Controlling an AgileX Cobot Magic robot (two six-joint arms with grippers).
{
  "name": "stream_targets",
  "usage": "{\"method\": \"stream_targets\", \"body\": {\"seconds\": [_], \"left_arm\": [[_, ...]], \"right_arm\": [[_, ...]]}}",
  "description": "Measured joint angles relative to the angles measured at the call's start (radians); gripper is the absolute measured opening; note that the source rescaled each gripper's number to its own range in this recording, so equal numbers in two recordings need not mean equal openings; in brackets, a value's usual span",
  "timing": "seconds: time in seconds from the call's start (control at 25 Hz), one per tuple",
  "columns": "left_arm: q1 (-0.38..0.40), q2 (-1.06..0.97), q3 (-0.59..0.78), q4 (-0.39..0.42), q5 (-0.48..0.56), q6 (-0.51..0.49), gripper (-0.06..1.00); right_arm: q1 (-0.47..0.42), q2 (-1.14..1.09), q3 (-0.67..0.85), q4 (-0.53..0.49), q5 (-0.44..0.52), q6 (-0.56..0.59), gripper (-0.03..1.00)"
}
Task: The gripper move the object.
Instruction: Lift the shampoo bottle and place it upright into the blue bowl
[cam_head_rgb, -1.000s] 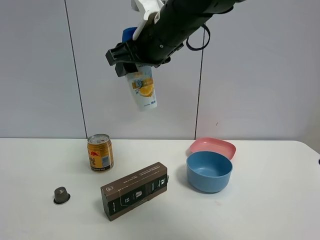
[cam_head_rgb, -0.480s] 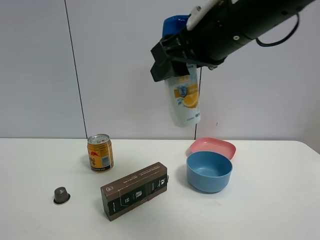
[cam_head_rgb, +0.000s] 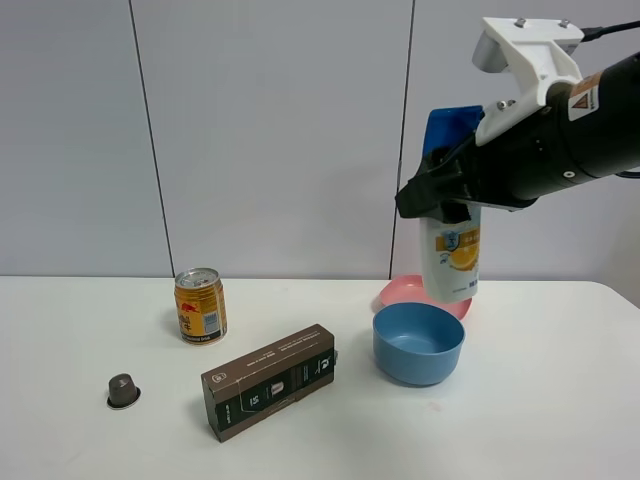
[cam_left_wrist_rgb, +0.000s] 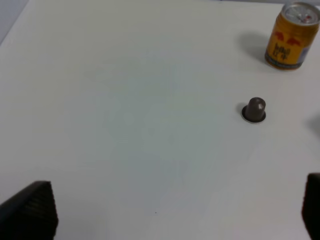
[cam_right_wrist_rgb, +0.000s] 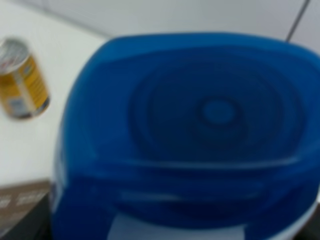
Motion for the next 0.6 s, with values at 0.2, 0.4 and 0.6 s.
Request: {"method": "stream_targets", "body": {"seconds": [0.2, 0.4, 0.6], "left_arm": [[0.000, 0.000, 0.000, 0.000, 0.000, 0.000, 1.00], [0.000, 0.000, 0.000, 0.000, 0.000, 0.000, 1.00], [0.000, 0.000, 0.000, 0.000, 0.000, 0.000, 1.00]], "right_arm": [[-0.033, 0.104, 0.004, -0.003, -0.133, 0.000, 0.00], [0.004, 0.263, 0.004, -0.005, -0.209, 0.000, 0.00], [0.064, 0.345, 0.008, -0.009, -0.304, 0.000, 0.00]]}}
